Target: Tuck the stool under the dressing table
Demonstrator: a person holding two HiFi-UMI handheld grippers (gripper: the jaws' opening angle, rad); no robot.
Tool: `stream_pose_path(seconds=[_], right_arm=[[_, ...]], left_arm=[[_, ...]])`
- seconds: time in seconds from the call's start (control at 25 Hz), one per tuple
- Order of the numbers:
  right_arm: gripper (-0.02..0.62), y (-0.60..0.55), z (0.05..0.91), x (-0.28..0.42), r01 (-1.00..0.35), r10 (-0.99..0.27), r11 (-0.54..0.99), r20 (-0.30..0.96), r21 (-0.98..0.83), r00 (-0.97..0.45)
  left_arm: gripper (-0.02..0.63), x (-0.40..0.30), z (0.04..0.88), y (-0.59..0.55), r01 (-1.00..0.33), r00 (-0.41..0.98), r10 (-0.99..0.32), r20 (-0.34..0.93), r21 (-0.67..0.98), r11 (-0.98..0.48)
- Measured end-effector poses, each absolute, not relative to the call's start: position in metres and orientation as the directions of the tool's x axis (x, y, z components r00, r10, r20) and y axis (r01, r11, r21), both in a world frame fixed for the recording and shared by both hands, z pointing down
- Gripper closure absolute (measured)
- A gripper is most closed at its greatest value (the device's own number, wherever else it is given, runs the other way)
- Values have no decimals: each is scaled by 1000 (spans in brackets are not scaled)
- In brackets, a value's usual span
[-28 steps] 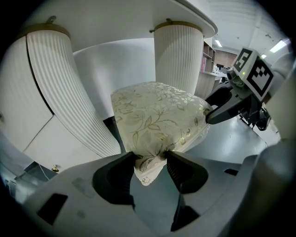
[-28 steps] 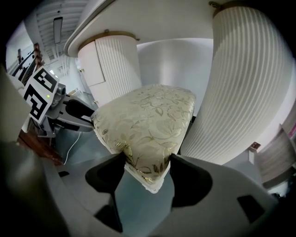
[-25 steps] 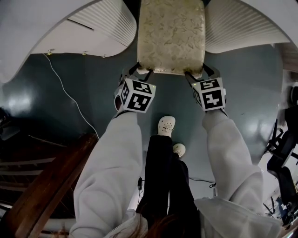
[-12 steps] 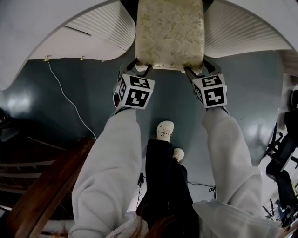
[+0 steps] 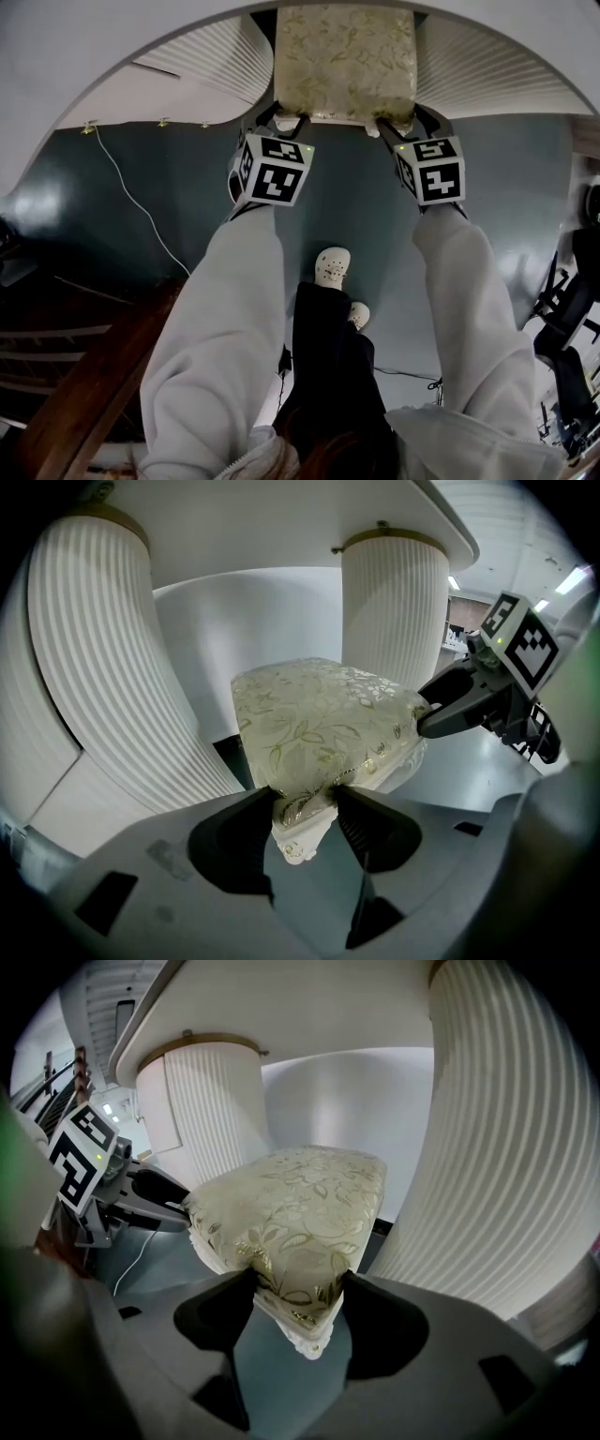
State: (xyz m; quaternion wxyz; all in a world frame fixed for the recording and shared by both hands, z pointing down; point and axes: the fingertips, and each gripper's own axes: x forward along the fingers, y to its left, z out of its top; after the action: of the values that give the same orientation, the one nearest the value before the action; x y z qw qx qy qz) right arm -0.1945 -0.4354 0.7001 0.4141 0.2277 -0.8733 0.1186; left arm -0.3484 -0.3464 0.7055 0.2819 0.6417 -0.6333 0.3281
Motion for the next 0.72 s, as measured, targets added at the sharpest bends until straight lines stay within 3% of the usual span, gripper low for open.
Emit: stream_pose_path(seconds=[0.72], right_arm=[[258, -446, 713, -200, -551, -373, 834, 766, 29, -524]], left_arm=[[388, -356, 718, -360, -998, -26, -664, 748, -62, -30]])
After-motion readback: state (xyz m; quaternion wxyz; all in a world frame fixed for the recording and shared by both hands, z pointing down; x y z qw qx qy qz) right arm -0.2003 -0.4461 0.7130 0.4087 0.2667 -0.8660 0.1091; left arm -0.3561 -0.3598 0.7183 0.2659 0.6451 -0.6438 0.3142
